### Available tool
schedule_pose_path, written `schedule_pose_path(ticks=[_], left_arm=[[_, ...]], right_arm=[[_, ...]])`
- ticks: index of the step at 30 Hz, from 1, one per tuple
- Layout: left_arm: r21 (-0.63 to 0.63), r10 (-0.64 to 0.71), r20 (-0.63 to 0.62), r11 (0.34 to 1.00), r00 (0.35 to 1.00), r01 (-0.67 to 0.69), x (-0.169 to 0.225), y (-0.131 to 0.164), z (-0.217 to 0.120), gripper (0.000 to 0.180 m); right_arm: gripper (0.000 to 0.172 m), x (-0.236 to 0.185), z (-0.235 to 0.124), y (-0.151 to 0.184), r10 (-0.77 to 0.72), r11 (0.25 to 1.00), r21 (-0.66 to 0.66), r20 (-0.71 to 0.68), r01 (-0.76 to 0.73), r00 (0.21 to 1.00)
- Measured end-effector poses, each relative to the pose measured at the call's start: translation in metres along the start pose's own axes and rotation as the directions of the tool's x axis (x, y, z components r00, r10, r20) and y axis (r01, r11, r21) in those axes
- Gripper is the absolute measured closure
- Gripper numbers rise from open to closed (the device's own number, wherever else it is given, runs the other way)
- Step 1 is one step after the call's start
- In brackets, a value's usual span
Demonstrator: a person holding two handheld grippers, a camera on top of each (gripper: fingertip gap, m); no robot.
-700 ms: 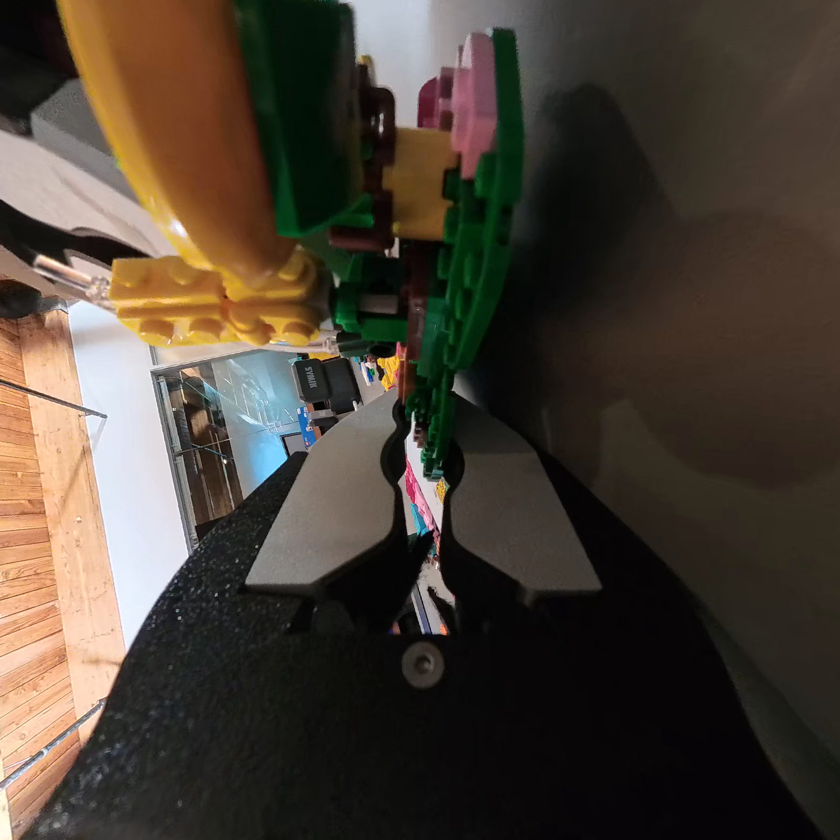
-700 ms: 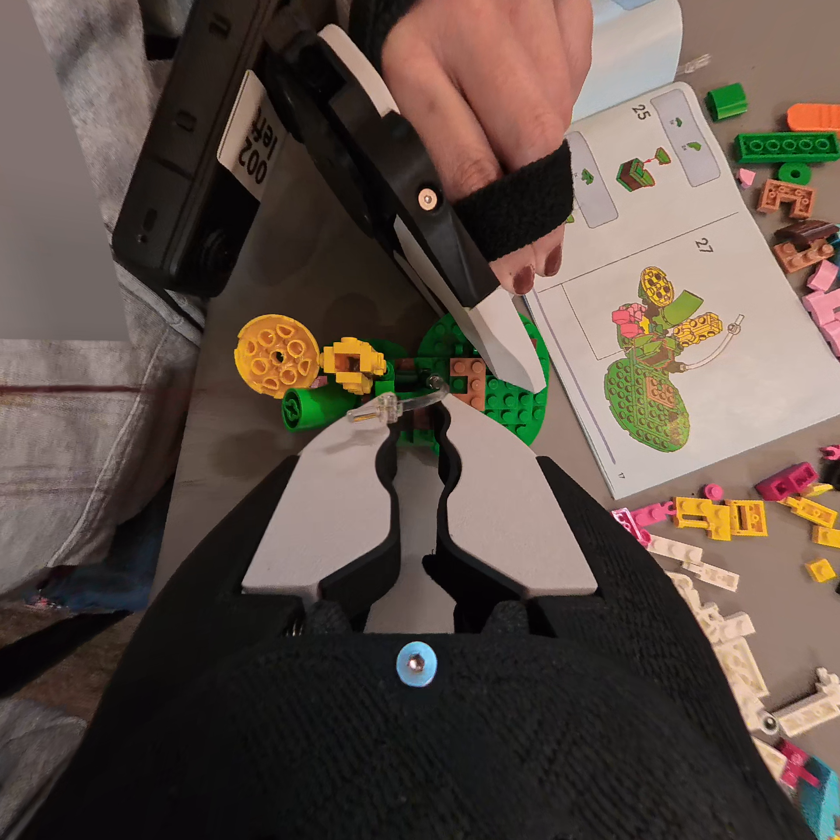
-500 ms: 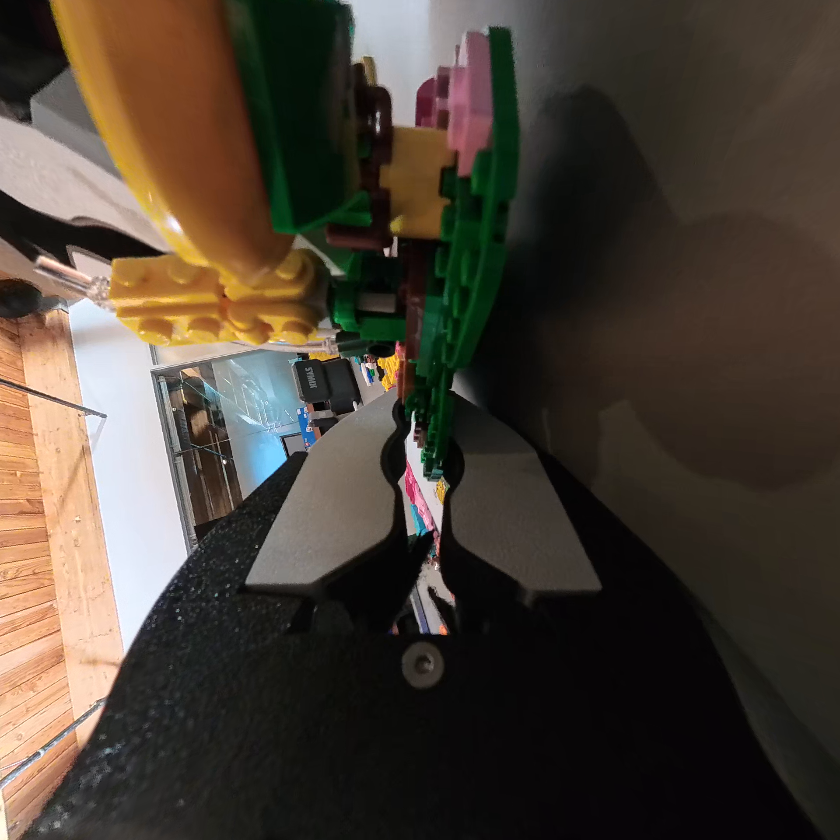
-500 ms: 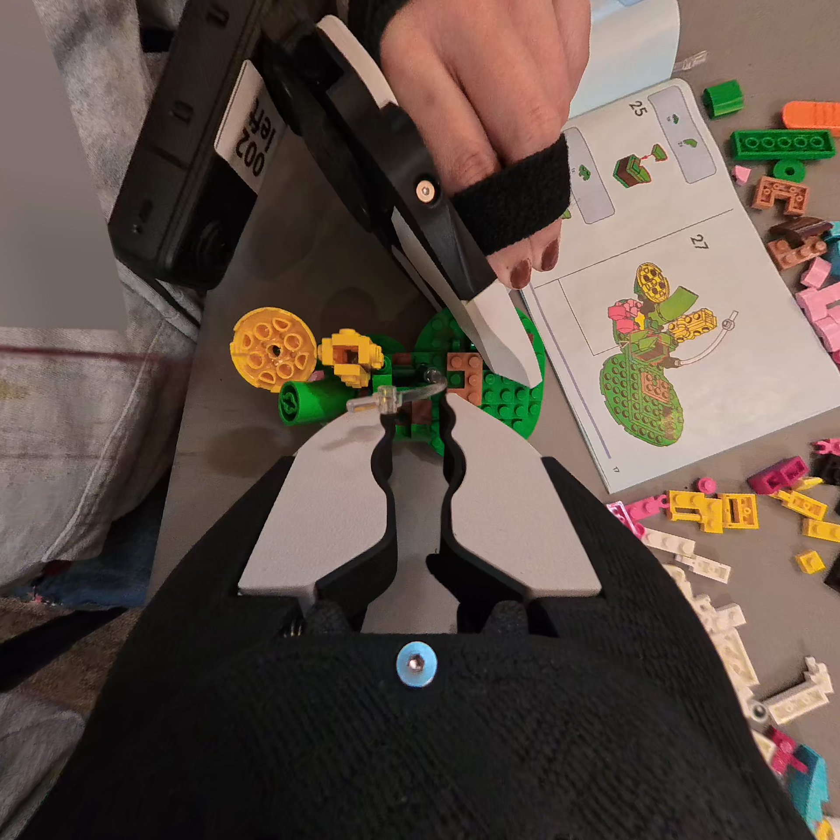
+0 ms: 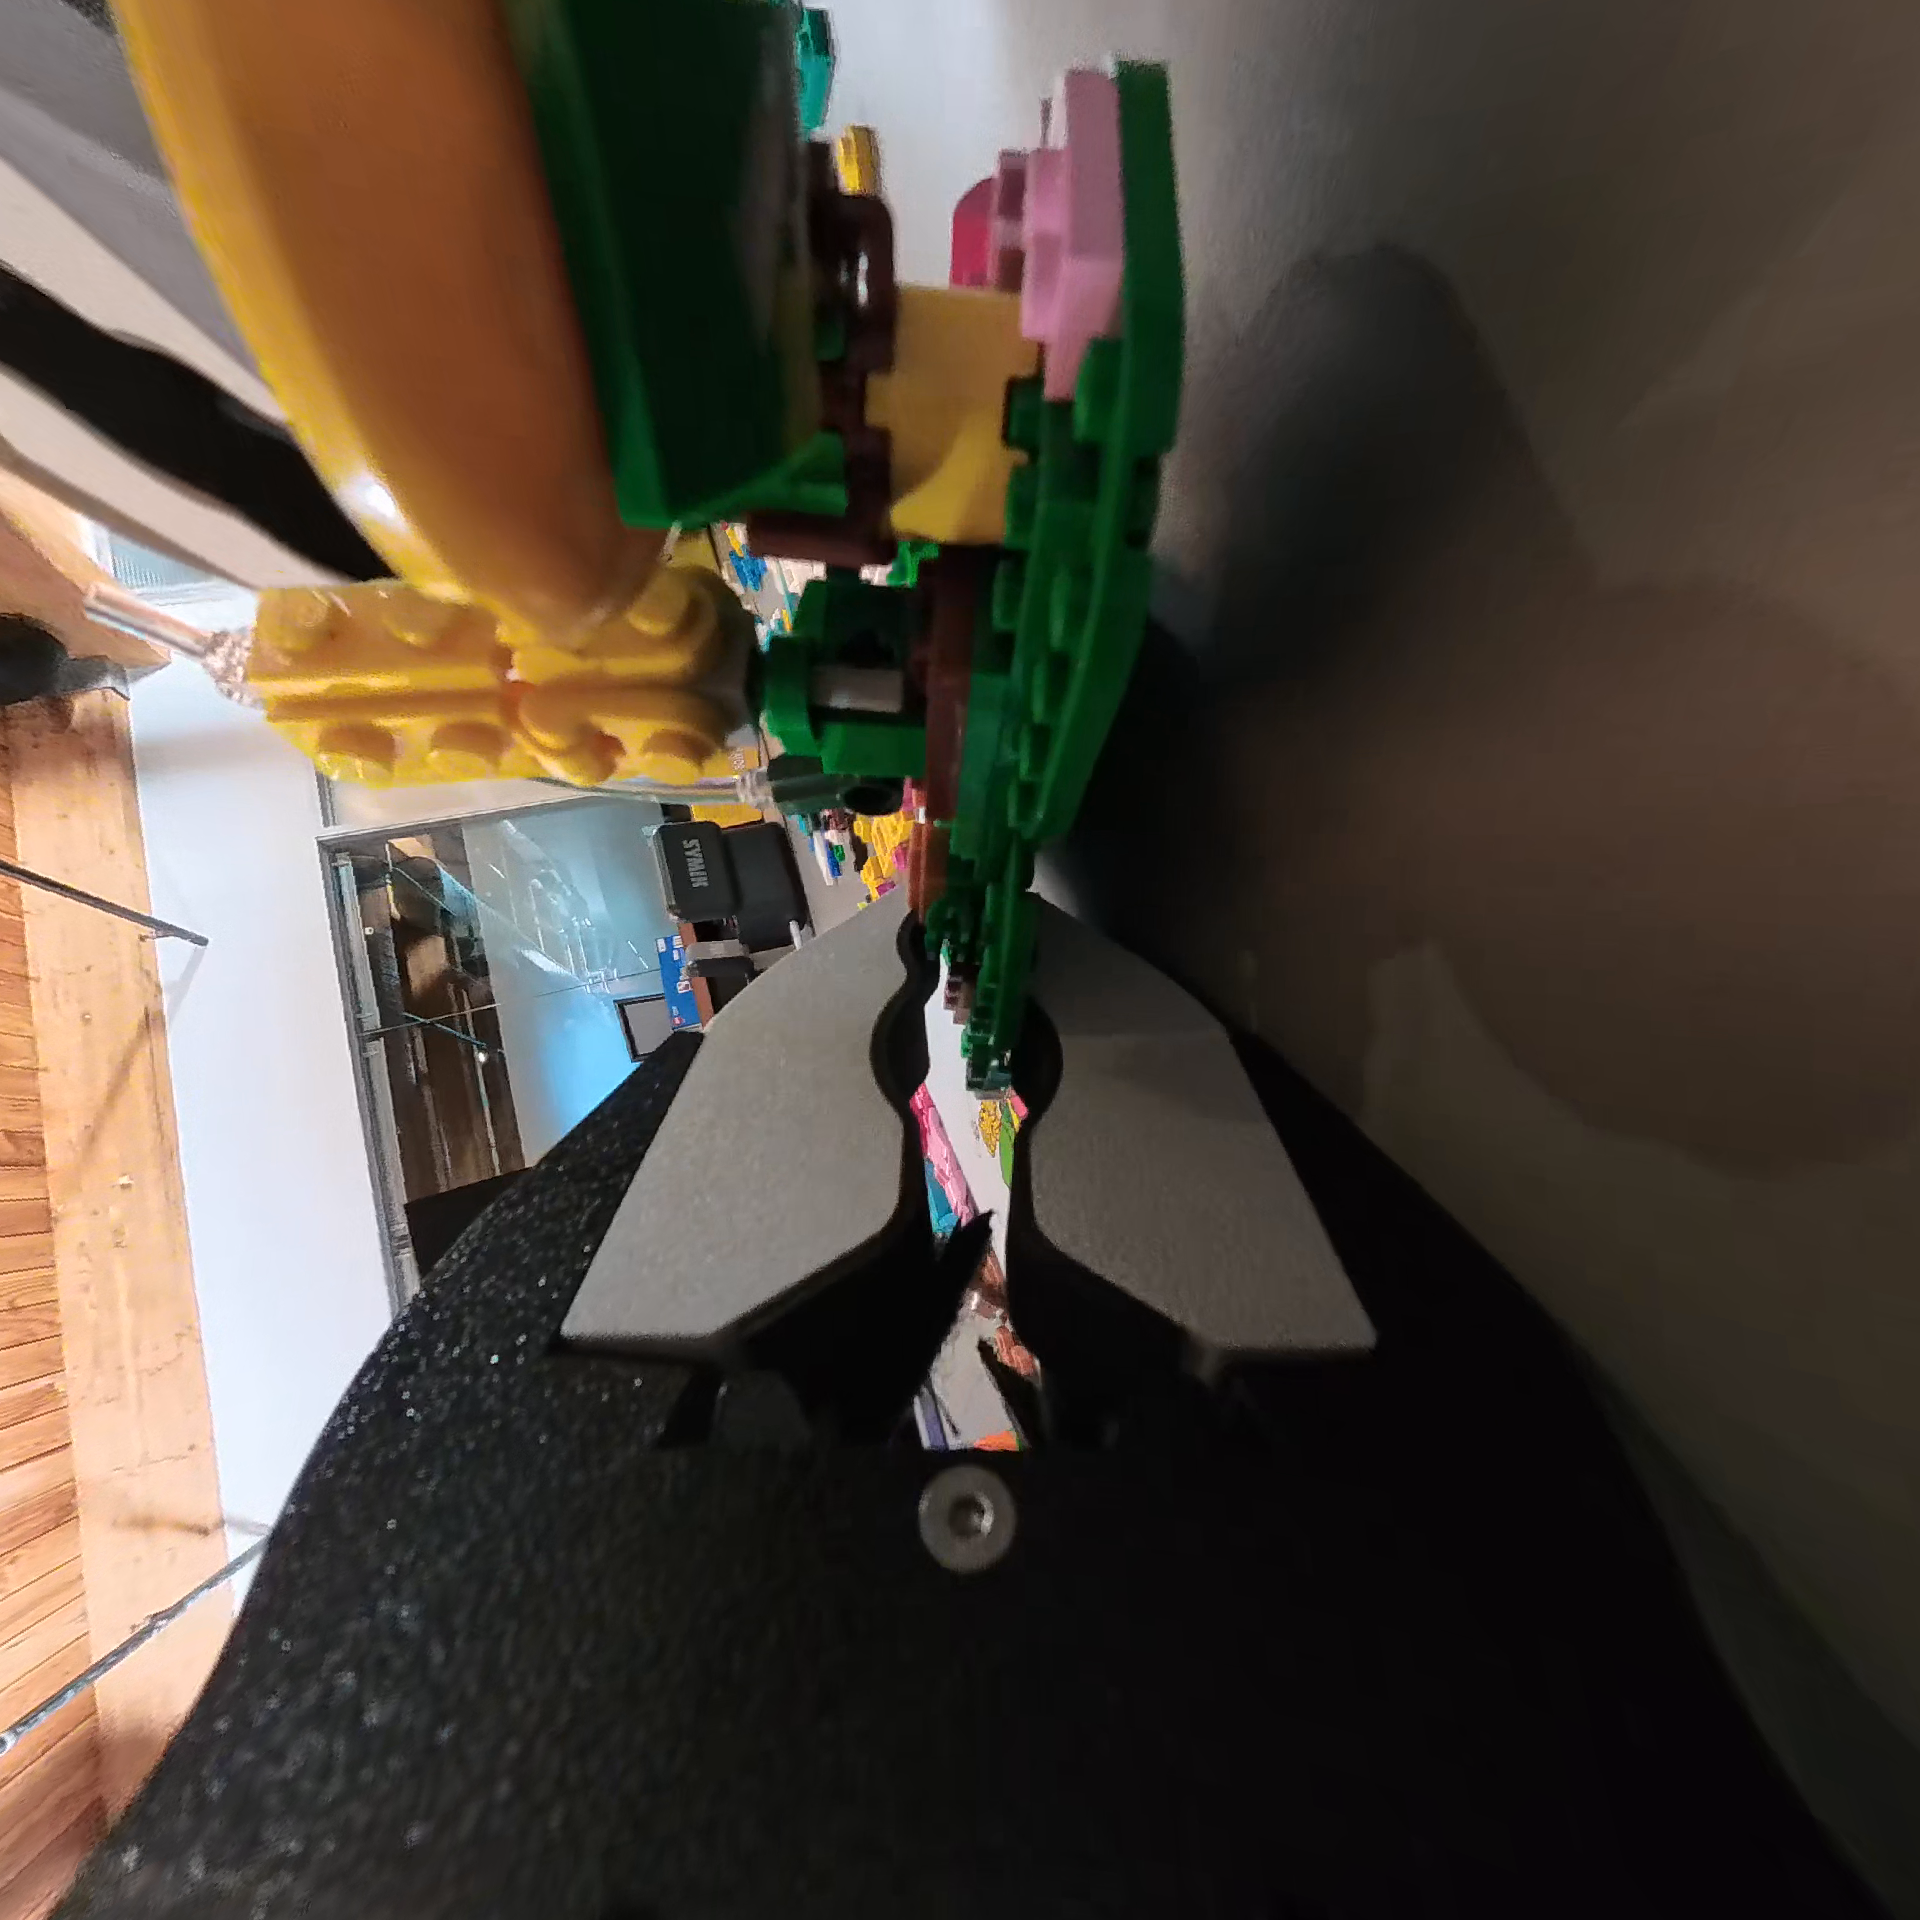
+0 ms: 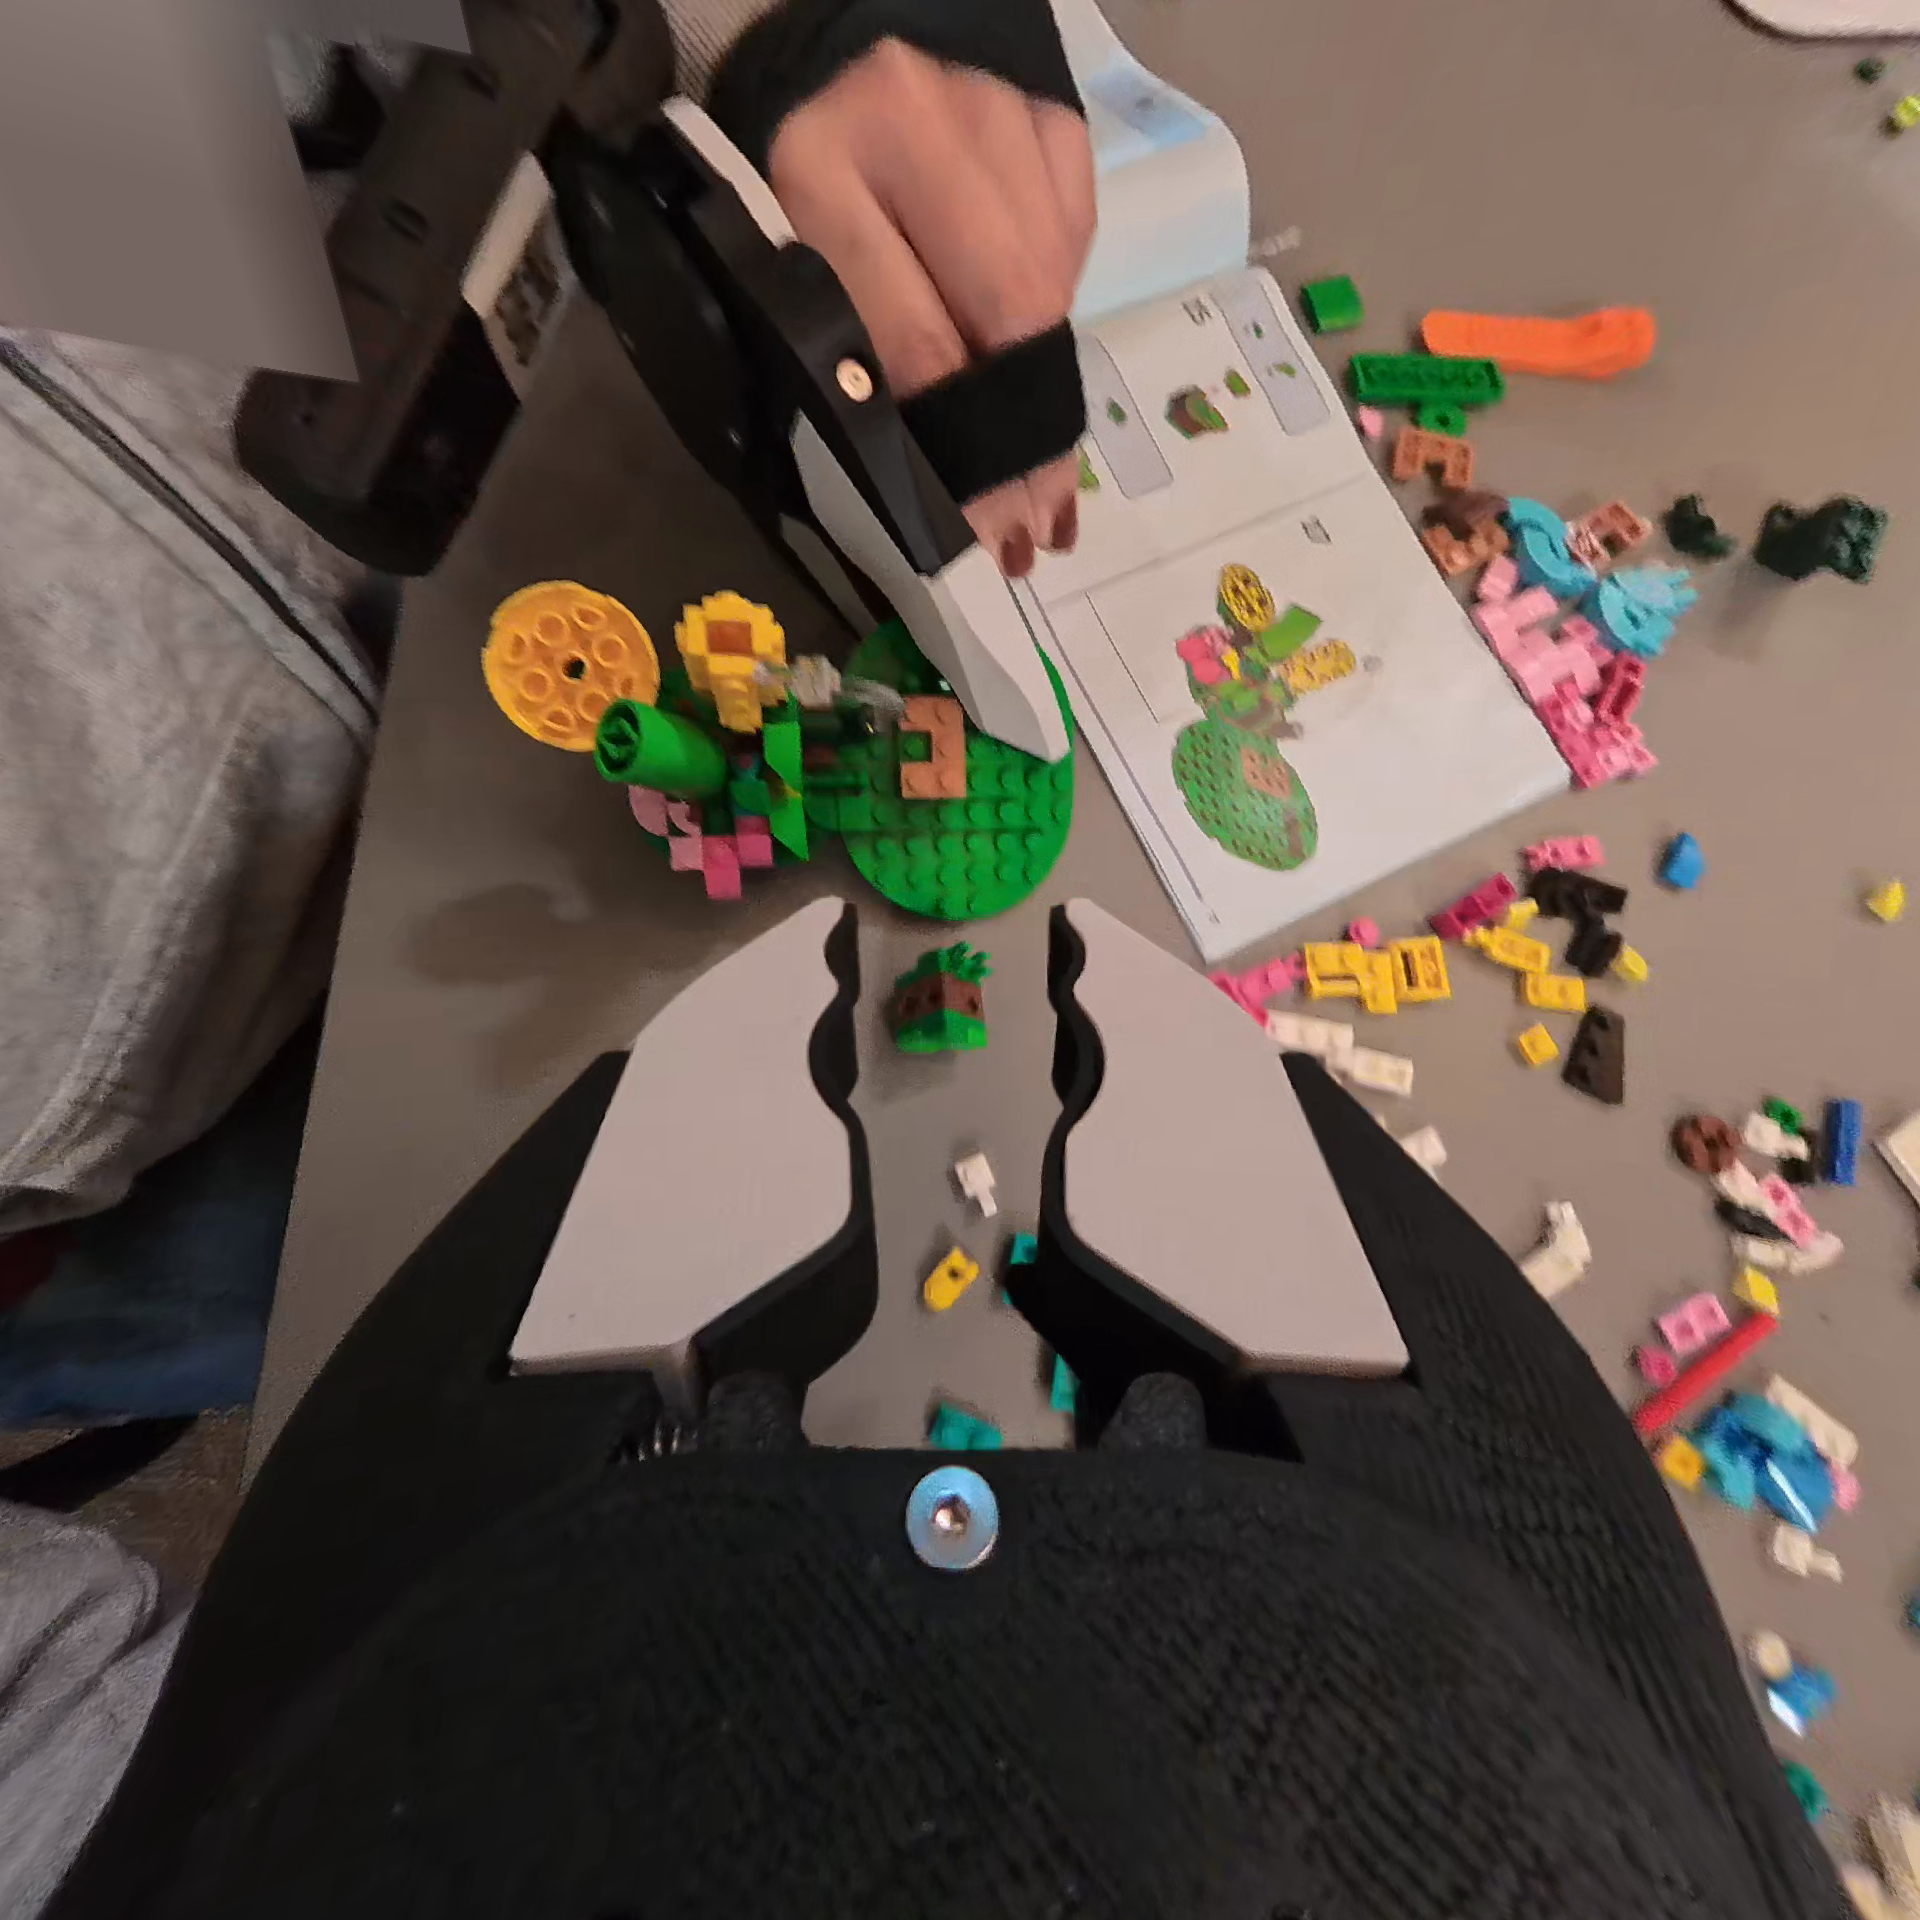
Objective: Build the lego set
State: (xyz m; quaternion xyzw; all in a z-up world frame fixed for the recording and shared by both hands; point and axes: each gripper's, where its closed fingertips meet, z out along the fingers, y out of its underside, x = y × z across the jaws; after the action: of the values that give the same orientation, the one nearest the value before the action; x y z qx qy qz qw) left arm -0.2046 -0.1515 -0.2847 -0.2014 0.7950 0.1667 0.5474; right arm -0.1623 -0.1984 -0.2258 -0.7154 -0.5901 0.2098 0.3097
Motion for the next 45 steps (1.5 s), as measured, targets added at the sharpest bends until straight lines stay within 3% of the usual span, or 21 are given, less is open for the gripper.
schedule_pose_path(ticks=[9, 14, 18, 21, 24, 28, 32, 42, 45], left_arm=[[0.001, 0.023, 0.006, 1.000, 1.000, -0.023, 0.000, 0.001, 0.001, 0.170], [0.006, 0.019, 0.007, 1.000, 1.000, -0.019, 0.001, 0.001, 0.001, 0.170], [0.005, 0.020, 0.007, 1.000, 1.000, -0.020, 0.001, 0.000, 0.002, 0.170], [0.001, 0.024, 0.008, 1.000, 1.000, -0.024, 0.000, 0.000, 0.002, 0.170], [0.001, 0.025, 0.013, 1.000, 1.000, -0.025, 0.000, -0.001, 0.002, 0.170], [0.008, 0.025, 0.015, 1.000, 1.000, -0.025, -0.001, -0.002, 0.002, 0.170], [0.009, 0.026, 0.016, 1.000, 1.000, -0.026, -0.002, -0.002, 0.001, 0.170], [-0.006, 0.057, 0.089, 0.998, 0.994, -0.057, -0.011, -0.004, 0.001, 0.169], [-0.076, 0.080, 0.078, 0.994, 0.994, -0.074, -0.015, 0.010, 0.003, 0.148]], right_arm=[[0.147, 0.003, 0.016, 0.044, 0.042, 0.971, -0.234, -0.042, -0.051, 0.998], [0.144, 0.008, 0.024, 0.046, 0.060, 0.981, -0.185, -0.017, -0.062, 0.998], [0.144, 0.006, 0.033, 0.053, 0.033, 0.975, -0.222, -0.005, -0.034, 0.999], [0.154, 0.008, 0.037, 0.057, 0.008, 0.966, -0.257, -0.022, -0.013, 1.000], [0.155, 0.008, 0.033, 0.052, 0.030, 0.977, -0.211, -0.008, -0.031, 1.000], [0.155, -0.004, 0.022, 0.038, 0.166, 0.984, -0.084, 0.145, -0.155, 0.975], [0.154, -0.015, 0.021, 0.047, 0.226, 0.971, -0.130, 0.234, -0.200, 0.945], [0.155, 0.004, 0.019, 0.032, -0.003, 1.000, -0.009, 0.069, 0.004, 0.998], [0.154, 0.005, 0.021, 0.034, -0.014, 1.000, -0.019, 0.059, 0.015, 0.998]])
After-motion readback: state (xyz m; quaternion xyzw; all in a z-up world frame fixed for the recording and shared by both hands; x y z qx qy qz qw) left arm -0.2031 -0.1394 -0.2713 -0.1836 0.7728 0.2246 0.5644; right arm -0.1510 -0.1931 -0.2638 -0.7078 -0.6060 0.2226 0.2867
